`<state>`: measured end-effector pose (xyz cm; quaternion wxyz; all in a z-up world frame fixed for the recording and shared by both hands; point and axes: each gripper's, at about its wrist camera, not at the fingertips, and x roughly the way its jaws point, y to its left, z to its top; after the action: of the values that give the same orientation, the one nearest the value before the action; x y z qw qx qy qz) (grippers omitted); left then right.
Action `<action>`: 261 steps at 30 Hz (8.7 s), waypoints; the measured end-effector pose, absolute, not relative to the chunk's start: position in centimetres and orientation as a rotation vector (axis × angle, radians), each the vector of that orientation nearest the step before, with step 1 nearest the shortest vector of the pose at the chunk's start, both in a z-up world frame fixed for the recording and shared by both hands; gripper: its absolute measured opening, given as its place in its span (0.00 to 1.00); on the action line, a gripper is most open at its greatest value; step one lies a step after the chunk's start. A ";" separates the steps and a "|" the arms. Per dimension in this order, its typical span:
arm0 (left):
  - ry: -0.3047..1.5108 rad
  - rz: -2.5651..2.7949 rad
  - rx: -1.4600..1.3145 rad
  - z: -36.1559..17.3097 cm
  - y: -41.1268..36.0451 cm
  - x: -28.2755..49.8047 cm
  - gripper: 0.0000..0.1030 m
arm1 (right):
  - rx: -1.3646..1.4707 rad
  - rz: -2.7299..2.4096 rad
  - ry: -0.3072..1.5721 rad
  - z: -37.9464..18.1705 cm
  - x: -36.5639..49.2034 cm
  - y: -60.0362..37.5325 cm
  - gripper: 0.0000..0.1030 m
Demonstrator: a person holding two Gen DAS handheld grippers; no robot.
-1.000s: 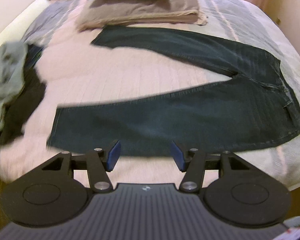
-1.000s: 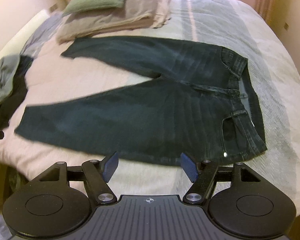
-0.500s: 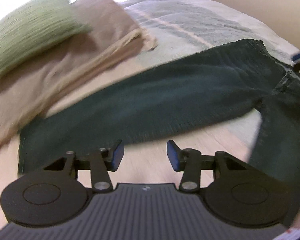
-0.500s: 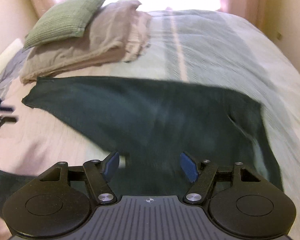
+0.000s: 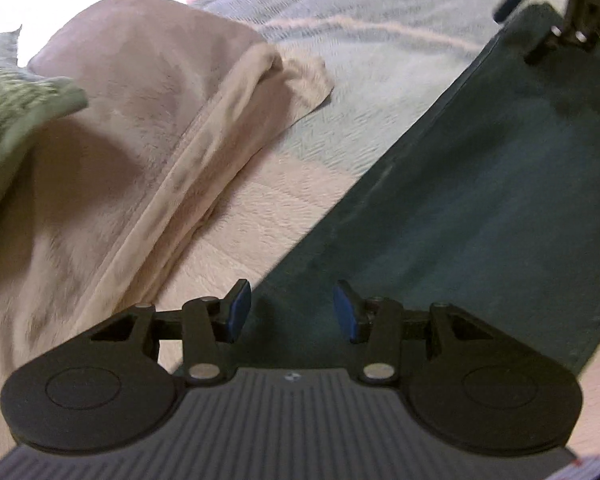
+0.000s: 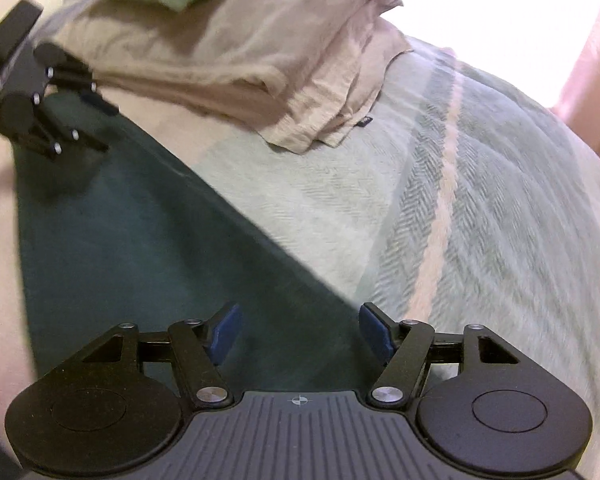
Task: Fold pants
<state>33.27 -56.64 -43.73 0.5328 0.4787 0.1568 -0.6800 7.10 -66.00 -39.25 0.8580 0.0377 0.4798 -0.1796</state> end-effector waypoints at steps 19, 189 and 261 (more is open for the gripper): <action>0.249 -1.480 1.136 -41.1 -51.6 33.6 0.00 | -0.091 -0.282 0.980 -38.3 5.9 -65.9 0.00; 1.136 -0.393 -0.191 -42.5 14.0 30.4 0.15 | 1.579 -0.857 0.501 -42.2 -20.3 -26.1 0.41; 0.942 -0.627 0.539 -18.4 0.0 -7.5 0.60 | 0.462 -0.529 1.042 -19.1 -28.7 -22.4 0.49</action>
<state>-7.54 -0.02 -18.44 0.8099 0.2524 0.4407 -0.2936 -28.66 -22.40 -19.13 0.8091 0.2162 0.4874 -0.2472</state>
